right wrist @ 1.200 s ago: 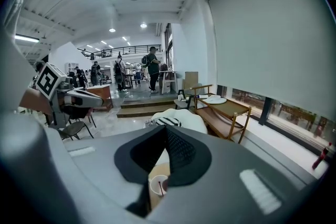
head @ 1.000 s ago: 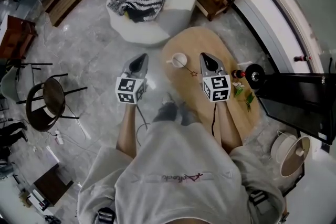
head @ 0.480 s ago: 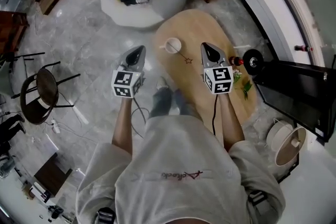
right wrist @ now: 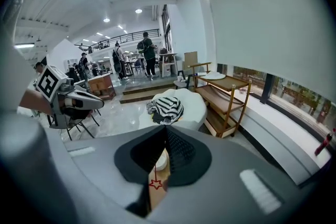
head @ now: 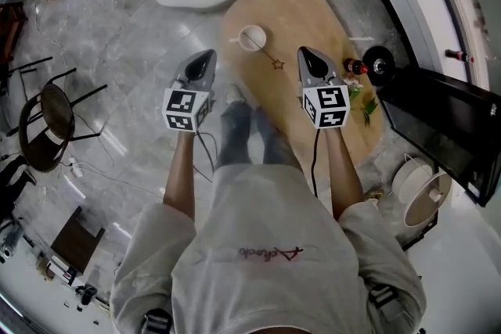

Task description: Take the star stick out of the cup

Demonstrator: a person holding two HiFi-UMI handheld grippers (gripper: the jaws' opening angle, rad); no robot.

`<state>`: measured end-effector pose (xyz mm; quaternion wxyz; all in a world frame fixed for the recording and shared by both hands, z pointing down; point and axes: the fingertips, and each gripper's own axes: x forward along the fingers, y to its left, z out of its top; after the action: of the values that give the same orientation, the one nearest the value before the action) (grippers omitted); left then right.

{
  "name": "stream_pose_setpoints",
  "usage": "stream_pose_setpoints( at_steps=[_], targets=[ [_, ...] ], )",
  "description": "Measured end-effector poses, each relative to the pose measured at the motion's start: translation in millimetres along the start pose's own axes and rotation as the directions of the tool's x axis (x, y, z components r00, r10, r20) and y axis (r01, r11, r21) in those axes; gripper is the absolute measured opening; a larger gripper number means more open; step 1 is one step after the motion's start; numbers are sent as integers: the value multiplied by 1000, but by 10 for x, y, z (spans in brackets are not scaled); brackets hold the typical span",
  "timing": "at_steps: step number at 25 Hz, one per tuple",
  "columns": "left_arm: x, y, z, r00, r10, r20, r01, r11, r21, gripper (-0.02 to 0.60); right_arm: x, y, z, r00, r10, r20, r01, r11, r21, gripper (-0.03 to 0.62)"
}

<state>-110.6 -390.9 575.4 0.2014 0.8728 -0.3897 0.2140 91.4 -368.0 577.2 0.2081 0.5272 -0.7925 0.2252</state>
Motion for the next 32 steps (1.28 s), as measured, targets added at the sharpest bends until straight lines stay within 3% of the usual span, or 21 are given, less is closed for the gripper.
stream_pose_setpoints(
  at_steps=[16, 32],
  targets=[
    [581, -147, -874, 992, -60, -109, 57, 998, -33, 2, 279, -148, -850, 997, 5, -74, 1, 997, 82, 2],
    [974, -133, -1528, 988, -85, -131, 79, 996, -48, 2, 579, -272, -1544, 993, 5, -118, 6, 996, 90, 2]
  ],
)
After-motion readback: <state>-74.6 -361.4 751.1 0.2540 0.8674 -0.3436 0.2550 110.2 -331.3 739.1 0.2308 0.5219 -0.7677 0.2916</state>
